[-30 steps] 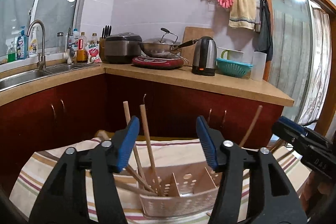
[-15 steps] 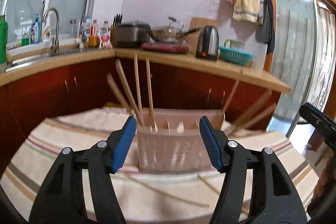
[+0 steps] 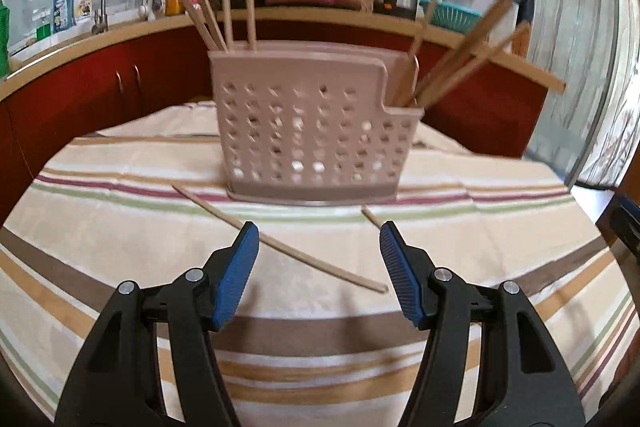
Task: Organize utensils
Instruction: 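Move both open tools back down to the loose chopsticks on the table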
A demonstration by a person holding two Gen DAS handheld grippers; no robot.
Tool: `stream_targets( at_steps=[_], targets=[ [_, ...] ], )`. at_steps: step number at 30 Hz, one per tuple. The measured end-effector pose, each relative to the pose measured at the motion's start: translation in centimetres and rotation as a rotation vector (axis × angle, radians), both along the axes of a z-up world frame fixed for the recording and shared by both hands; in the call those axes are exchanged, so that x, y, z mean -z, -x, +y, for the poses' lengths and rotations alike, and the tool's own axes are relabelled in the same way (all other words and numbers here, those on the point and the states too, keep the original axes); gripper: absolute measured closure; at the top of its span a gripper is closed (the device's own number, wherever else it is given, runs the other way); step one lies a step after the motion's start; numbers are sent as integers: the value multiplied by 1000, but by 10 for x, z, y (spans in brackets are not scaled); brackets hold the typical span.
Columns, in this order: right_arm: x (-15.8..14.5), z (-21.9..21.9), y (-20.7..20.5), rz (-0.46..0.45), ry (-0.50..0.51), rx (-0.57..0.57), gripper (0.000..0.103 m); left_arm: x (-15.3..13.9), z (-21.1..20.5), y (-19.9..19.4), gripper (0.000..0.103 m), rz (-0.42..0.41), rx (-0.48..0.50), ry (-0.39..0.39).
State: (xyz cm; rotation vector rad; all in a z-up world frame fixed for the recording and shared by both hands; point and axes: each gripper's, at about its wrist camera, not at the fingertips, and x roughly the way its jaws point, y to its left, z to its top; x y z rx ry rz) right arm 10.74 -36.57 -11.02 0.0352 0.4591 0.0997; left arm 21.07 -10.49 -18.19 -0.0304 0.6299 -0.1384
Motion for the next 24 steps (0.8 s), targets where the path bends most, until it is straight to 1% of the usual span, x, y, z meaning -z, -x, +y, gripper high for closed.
stream_targets(
  at_steps=[5, 8, 11, 14, 17, 18, 21, 24],
  targets=[
    [15, -16, 5, 42, -26, 16, 52, 15, -21, -10, 42, 54, 24, -30],
    [22, -23, 6, 58, -44, 23, 52, 28, -34, -18, 42, 102, 33, -56],
    [26, -26, 7, 65, -60, 23, 52, 37, -39, -28, 42, 166, 29, -60],
    [26, -25, 5, 66, -68, 19, 52, 44, -38, -35, 42, 213, 16, -65],
    [26, -25, 4, 65, -75, 17, 52, 50, -33, -40, 46, 256, -4, -57],
    [26, -25, 4, 65, -75, 17, 52, 50, -31, -39, 50, 254, -5, -54],
    [25, -23, 5, 66, -76, 15, 52, 51, -27, -35, 56, 251, 6, -59],
    [24, -21, 6, 67, -75, 11, 52, 51, -14, -26, 59, 251, 11, -59]
  ],
)
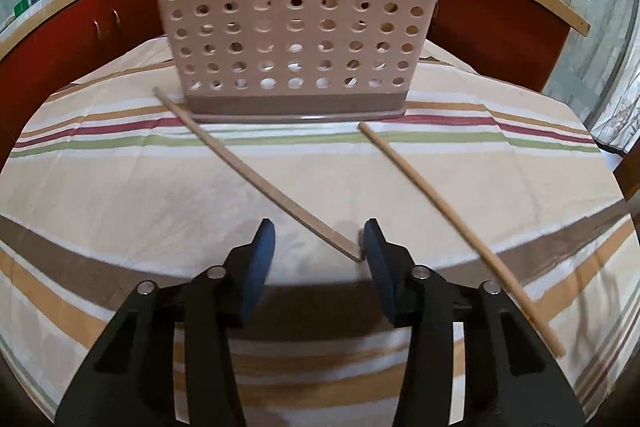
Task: Organize utensils
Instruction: 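Move both open tools back down to the loose chopsticks on the table, then close the left tool on a wooden chopstick while the right tool grasps another chopstick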
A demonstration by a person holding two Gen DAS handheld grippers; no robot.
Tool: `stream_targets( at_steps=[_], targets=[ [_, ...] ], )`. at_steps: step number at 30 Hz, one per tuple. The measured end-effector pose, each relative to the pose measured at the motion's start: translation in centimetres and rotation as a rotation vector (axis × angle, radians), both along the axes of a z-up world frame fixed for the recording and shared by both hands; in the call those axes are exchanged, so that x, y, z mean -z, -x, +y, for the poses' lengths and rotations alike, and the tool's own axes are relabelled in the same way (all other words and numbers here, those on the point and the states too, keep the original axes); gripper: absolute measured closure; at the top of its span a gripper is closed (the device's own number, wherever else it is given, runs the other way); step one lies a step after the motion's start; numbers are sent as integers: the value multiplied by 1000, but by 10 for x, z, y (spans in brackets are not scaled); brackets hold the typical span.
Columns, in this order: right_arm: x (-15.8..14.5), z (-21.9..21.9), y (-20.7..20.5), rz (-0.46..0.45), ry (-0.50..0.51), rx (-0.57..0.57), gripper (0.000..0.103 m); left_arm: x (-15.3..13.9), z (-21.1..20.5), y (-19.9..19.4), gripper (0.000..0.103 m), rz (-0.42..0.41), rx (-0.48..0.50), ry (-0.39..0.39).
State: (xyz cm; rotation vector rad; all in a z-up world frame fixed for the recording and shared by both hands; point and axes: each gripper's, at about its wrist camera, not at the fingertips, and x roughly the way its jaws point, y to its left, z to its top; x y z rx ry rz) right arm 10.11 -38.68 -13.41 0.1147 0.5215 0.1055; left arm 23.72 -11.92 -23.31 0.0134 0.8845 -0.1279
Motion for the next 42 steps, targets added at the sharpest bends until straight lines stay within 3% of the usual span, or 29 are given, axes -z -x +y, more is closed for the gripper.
stream_targets(
  at_steps=[4, 7, 16, 18, 21, 25, 29, 38, 41, 42],
  targets=[
    [-2, 7, 2, -4, 5, -10, 52, 0, 29, 13, 66, 0, -21, 12],
    [-3, 14, 2, -2, 8, -22, 52, 1, 50, 20, 79, 0, -30, -11],
    [2, 34, 5, 19, 17, -51, 52, 0, 110, 36, 82, -7, -113, -37],
    [5, 37, 7, 24, 16, -53, 52, 1, 122, 38, 77, -14, -134, -34],
    [12, 41, 11, 42, 8, -53, 52, 1, 120, 38, 64, -18, -108, 1],
    [26, 45, 16, 77, -1, -55, 52, 1, 112, 43, 64, -30, -92, -14],
    [37, 52, 19, 109, 0, -66, 53, 1, 122, 45, 80, -36, -104, 4],
    [37, 62, 18, 126, 30, -79, 54, 1, 113, 39, 82, -25, -55, -21],
    [38, 66, 19, 132, 43, -87, 56, 1, 114, 35, 96, -13, -44, -9],
    [39, 68, 19, 140, 49, -89, 56, 1, 114, 33, 96, -9, -40, -7]
  ],
)
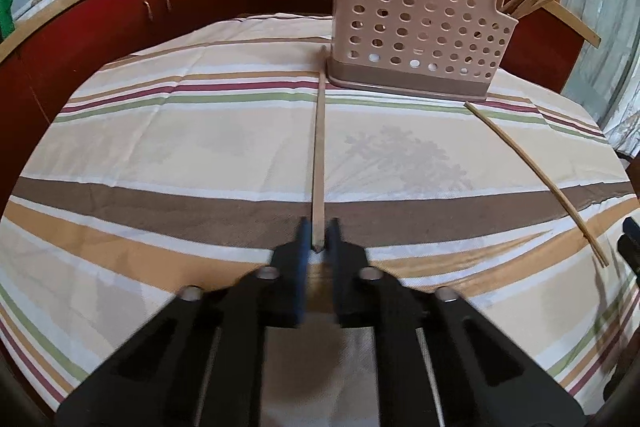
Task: Organize utensils
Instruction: 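Close the left tool on a wooden chopstick while the right tool grasps another chopstick, then lift both held chopsticks upright and carry them above the beige basket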
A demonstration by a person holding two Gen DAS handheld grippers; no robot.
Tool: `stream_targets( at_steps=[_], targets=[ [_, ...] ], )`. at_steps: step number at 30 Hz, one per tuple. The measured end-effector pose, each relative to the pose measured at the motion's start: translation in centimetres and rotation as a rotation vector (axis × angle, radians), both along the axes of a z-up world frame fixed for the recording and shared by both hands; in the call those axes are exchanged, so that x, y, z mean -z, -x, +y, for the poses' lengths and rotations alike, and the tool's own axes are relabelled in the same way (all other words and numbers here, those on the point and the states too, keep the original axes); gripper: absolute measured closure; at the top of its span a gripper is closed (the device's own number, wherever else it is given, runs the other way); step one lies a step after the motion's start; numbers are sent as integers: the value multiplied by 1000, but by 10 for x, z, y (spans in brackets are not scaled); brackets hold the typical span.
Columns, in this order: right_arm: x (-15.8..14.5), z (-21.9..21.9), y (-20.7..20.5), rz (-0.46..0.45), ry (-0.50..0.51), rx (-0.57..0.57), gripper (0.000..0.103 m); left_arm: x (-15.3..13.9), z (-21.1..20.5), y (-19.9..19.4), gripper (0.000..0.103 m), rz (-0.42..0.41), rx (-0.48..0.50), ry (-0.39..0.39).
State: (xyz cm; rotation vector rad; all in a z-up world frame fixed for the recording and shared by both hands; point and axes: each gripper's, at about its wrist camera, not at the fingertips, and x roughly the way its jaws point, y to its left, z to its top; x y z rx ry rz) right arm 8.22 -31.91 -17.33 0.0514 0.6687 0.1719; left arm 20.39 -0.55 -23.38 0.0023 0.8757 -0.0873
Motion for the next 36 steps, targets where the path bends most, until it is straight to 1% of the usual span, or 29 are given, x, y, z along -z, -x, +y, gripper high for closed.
stream_targets(
  at_steps=[3, 7, 10, 12, 13, 14, 19, 22, 24, 33, 36],
  targets=[
    [2, 0, 0, 19, -1, -3, 59, 0, -2, 1, 96, -2, 6, -3],
    [4, 5, 1, 38, 14, -27, 63, 1, -1, 11, 96, -26, 11, -14],
    [8, 9, -1, 70, 26, -36, 64, 1, 2, 18, 96, -29, 13, -1],
    [14, 10, -3, 95, 26, -38, 72, 2, 4, 22, 96, -36, 12, 6],
    [17, 10, -4, 115, 17, -45, 88, 2, 5, 23, 96, -40, 13, 10],
    [18, 9, -3, 111, 10, -45, 93, 3, 6, 25, 96, -44, 14, 12],
    [18, 6, 1, 114, -23, -35, 95, 4, 10, 32, 96, -60, 9, 33],
    [11, 9, 7, 86, -22, -36, 96, 2, 14, 39, 97, -72, 5, 40],
    [1, 12, 12, 53, -16, -37, 96, -2, 16, 44, 97, -85, 4, 41],
    [-37, 15, 26, -58, -14, -41, 97, -34, 34, 76, 97, -191, -20, 41],
    [-49, 17, 29, -89, -19, -44, 97, -51, 39, 88, 97, -237, -26, 51]
  ],
)
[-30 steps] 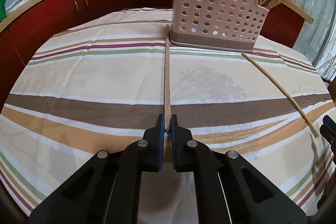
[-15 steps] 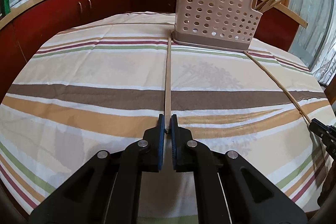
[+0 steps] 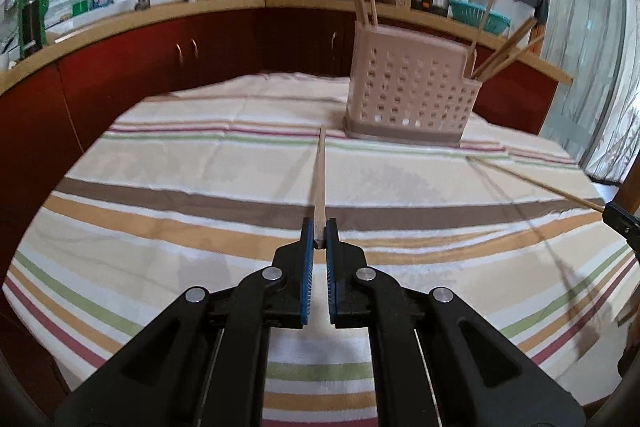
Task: Organize utensils
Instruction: 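Lift both held chopsticks upright and carry them above the beige basket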
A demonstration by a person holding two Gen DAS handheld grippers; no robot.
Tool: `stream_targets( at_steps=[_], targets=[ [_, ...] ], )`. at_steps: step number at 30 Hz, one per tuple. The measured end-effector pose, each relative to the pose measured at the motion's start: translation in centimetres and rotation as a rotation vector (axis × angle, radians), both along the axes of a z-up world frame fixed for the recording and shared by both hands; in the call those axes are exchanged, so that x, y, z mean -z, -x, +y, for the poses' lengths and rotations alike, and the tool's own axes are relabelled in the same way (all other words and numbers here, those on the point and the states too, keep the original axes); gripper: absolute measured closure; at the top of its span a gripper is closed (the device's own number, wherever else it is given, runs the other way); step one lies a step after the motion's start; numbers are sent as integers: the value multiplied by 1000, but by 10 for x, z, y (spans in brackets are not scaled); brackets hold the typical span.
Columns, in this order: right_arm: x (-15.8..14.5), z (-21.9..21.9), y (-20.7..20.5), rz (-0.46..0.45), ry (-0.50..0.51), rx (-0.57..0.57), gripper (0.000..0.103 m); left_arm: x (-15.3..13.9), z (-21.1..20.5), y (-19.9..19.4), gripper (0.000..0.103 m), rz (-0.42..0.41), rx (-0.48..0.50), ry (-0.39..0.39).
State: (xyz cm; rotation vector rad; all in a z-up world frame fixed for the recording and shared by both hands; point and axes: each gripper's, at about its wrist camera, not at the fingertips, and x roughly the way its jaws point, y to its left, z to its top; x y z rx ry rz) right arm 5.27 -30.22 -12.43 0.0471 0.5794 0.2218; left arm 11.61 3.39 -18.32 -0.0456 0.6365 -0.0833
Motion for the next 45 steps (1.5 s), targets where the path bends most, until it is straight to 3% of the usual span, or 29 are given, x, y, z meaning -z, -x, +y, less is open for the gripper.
stream_targets(
  at_steps=[11, 20, 33, 45],
  targets=[
    [-53, 4, 15, -141, -20, -12, 97, -69, 4, 33, 97, -161, 20, 50],
    [-78, 0, 6, -167, -64, -21, 96, -112, 4, 41, 97, -219, 62, 77],
    [-89, 15, -34, -162, -76, -58, 96, -123, -9, 0, 97, -235, 97, 85],
    [-93, 28, -75, -93, -27, -101, 97, -129, -16, -39, 97, -250, 122, 80]
  ],
)
